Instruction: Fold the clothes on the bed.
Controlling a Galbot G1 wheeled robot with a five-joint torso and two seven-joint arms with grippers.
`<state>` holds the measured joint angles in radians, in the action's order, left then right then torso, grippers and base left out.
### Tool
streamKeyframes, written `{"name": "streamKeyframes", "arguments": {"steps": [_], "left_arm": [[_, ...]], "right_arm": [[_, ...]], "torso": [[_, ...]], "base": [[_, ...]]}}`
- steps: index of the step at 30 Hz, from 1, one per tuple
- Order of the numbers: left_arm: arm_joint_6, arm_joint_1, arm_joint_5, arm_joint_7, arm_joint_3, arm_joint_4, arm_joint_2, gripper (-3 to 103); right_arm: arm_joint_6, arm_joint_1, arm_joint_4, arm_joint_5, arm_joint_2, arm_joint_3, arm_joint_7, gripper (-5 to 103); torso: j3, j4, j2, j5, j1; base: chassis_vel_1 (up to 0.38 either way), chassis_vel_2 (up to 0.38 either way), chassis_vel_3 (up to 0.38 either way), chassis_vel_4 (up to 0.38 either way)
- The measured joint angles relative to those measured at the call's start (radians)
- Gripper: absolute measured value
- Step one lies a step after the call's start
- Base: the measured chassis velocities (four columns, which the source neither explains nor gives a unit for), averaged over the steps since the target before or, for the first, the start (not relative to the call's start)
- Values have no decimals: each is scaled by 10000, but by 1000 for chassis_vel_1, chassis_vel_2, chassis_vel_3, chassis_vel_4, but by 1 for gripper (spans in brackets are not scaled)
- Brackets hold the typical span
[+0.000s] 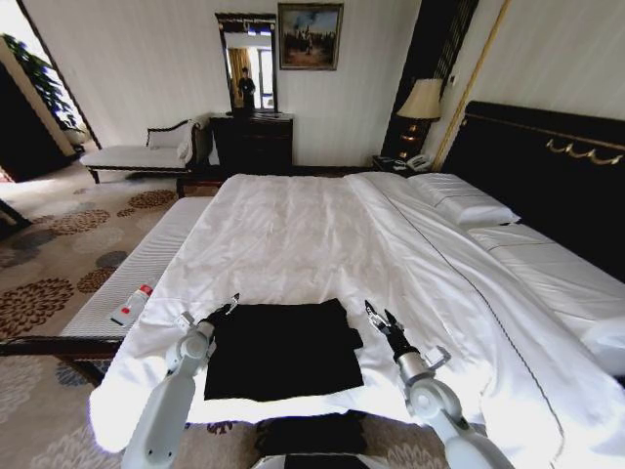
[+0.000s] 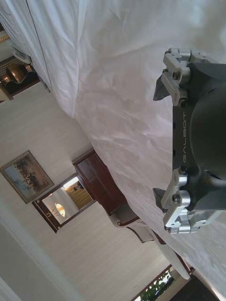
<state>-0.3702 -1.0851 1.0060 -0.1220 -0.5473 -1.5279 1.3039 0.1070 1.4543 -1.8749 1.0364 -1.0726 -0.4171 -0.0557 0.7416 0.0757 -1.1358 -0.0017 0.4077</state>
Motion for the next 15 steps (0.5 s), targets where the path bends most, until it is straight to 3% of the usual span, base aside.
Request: {"name": "streamKeyframes", "arguments": {"steps": [2,5,7,10,13,15], "left_arm": [[3,-6,-24,5,-1,28,18,102],[3,-12,-24,5,-1,47,-22,98],[1,-49,-17,-11,-33,50,-152,83],[-50,-131,63,-68,-122,-95,-219,77],[-134,-379,215,-99,-282,-380,-363,61],[-137,-412,213,-96,-288,-388,-373,61]], "right_arm": [[0,-65,105,1,12,-4,-3,100],[0,-115,158,4,20,-4,-6,100],[-1,-233,258,8,15,27,-27,100],[-3,-296,307,7,-14,57,-32,100],[-5,-315,366,-6,-65,99,-33,100],[-5,-310,372,-12,-70,102,-33,100]], "torso": [[0,-1,0,0,0],[0,-1,0,0,0],[0,0,0,0,0],[0,-1,0,-2,0],[-1,-2,0,0,0],[-1,-3,0,0,0]], "base": [[0,0,0,0],[0,0,0,0],[0,0,0,0],[0,0,0,0],[0,0,0,0],[0,0,0,0]]}}
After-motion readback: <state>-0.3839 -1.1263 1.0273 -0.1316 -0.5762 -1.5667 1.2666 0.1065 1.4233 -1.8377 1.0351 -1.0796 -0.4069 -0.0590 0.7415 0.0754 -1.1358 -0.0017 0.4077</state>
